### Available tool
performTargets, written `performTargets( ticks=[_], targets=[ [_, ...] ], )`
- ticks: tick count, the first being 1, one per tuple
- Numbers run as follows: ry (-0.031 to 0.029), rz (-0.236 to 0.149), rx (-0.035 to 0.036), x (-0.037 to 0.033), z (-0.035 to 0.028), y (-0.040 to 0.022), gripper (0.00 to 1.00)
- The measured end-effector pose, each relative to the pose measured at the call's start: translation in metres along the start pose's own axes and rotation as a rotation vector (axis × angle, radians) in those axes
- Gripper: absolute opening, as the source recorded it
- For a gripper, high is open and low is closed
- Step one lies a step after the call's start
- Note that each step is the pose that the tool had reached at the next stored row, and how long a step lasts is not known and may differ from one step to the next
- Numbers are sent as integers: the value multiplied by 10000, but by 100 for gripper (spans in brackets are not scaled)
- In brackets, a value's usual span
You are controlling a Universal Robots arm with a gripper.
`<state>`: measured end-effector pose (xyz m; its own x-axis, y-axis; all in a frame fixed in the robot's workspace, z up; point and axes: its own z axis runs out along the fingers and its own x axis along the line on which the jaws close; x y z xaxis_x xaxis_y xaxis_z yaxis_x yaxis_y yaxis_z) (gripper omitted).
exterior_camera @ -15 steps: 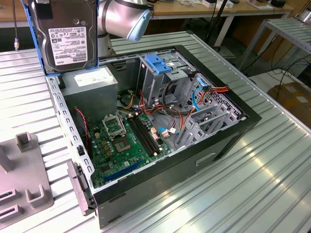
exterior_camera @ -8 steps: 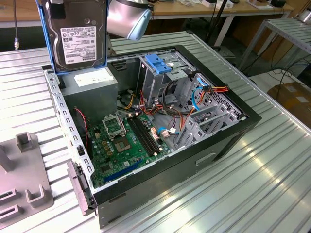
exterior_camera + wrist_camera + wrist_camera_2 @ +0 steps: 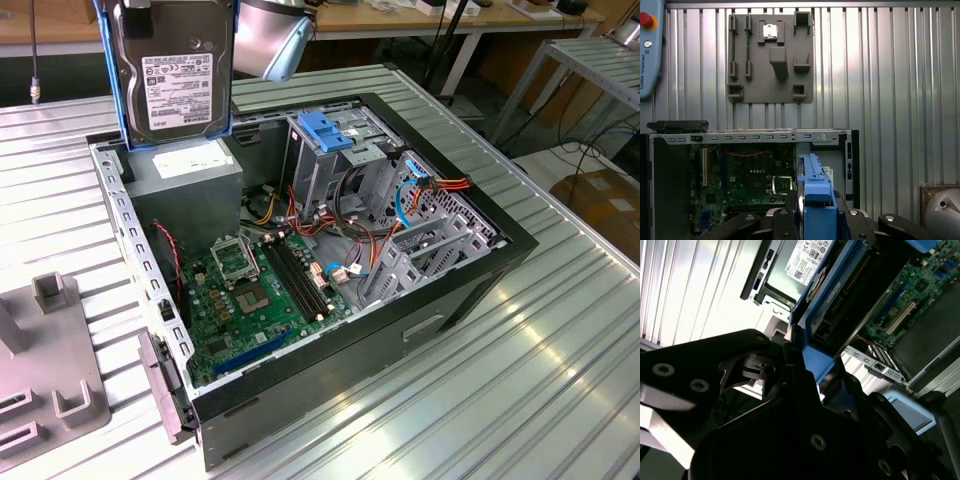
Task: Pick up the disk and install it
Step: 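Pick up the disk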
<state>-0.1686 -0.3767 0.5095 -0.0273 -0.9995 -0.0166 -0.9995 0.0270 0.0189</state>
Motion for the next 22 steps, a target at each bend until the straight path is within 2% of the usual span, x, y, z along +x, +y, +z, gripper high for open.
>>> performTargets(
  ticks=[15, 18, 22],
  targets=[
    [0, 0, 0, -6, 0, -286, 37],
    [1, 1, 0, -3, 0, -321, 37],
    [70, 3, 1, 30, -1, -333, 37]
  ],
)
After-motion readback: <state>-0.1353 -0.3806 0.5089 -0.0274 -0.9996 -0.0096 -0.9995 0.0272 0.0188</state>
